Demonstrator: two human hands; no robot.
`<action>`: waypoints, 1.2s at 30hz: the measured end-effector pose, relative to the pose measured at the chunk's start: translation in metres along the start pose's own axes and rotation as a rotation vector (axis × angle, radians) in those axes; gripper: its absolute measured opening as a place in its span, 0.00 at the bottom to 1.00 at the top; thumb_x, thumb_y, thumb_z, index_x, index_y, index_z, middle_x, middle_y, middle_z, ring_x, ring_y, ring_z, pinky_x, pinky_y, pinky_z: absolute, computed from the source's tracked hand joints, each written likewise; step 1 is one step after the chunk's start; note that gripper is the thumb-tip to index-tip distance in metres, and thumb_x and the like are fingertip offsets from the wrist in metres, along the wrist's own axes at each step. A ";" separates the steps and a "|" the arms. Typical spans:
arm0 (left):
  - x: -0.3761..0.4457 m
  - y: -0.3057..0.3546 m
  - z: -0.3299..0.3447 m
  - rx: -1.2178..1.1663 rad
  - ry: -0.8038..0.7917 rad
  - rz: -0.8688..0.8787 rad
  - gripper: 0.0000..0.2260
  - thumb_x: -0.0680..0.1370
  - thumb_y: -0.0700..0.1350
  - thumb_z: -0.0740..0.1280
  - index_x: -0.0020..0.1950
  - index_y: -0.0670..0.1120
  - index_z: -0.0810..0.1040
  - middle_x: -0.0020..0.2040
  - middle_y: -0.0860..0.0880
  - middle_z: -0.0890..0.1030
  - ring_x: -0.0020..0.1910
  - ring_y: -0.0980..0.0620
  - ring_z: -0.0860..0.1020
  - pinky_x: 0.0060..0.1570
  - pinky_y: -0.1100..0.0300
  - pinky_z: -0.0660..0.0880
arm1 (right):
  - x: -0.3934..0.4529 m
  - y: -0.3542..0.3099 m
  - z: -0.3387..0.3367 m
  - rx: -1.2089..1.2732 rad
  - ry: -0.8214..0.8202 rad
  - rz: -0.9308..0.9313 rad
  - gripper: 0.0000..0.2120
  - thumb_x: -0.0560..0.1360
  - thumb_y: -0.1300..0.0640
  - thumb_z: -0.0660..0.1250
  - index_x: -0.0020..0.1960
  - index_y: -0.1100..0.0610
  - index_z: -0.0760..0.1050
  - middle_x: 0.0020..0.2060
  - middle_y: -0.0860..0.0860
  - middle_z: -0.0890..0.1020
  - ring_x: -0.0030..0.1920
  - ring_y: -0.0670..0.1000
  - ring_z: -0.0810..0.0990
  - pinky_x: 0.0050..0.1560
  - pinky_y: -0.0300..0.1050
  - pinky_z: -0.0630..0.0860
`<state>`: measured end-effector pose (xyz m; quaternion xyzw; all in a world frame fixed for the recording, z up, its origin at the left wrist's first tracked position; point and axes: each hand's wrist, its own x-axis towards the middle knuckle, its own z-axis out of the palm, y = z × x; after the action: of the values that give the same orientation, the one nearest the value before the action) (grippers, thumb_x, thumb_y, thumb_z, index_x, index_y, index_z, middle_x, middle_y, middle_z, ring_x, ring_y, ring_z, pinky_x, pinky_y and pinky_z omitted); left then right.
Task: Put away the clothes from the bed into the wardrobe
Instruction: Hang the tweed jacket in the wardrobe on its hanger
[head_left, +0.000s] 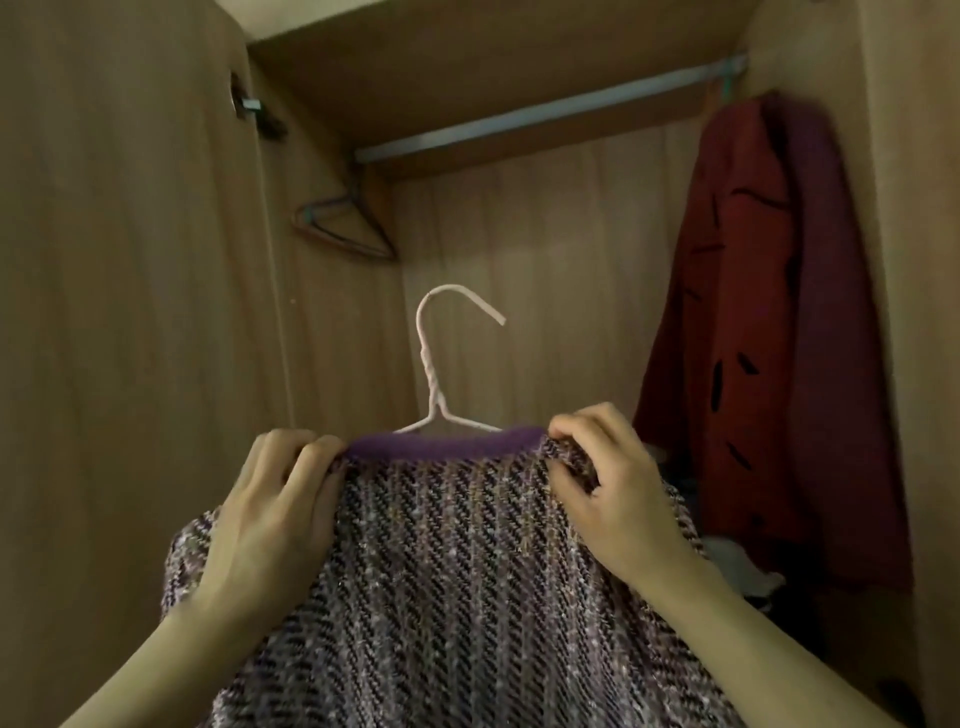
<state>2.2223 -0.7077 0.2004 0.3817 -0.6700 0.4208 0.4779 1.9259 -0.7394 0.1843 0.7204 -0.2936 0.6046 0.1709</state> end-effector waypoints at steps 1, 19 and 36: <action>0.006 -0.009 0.005 0.021 0.015 0.004 0.10 0.79 0.41 0.64 0.56 0.37 0.77 0.50 0.42 0.75 0.47 0.41 0.74 0.45 0.50 0.73 | 0.009 0.004 0.009 -0.031 0.015 -0.013 0.14 0.73 0.65 0.71 0.56 0.55 0.76 0.49 0.45 0.73 0.51 0.49 0.75 0.51 0.50 0.75; 0.134 -0.136 0.083 0.372 0.114 0.087 0.09 0.78 0.44 0.63 0.55 0.42 0.78 0.46 0.43 0.75 0.44 0.41 0.72 0.39 0.45 0.69 | 0.186 0.091 0.168 0.017 0.220 -0.093 0.11 0.75 0.60 0.72 0.56 0.51 0.76 0.49 0.44 0.75 0.52 0.50 0.75 0.53 0.57 0.73; 0.292 -0.184 0.203 0.658 0.140 0.201 0.08 0.76 0.39 0.66 0.55 0.42 0.74 0.47 0.41 0.74 0.44 0.41 0.71 0.39 0.46 0.71 | 0.382 0.231 0.284 0.263 0.373 -0.140 0.12 0.75 0.61 0.70 0.52 0.46 0.73 0.49 0.46 0.74 0.53 0.52 0.75 0.53 0.61 0.75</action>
<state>2.2514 -0.9934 0.4797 0.4175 -0.4984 0.6843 0.3302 2.0362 -1.1710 0.4708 0.6310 -0.1250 0.7468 0.1685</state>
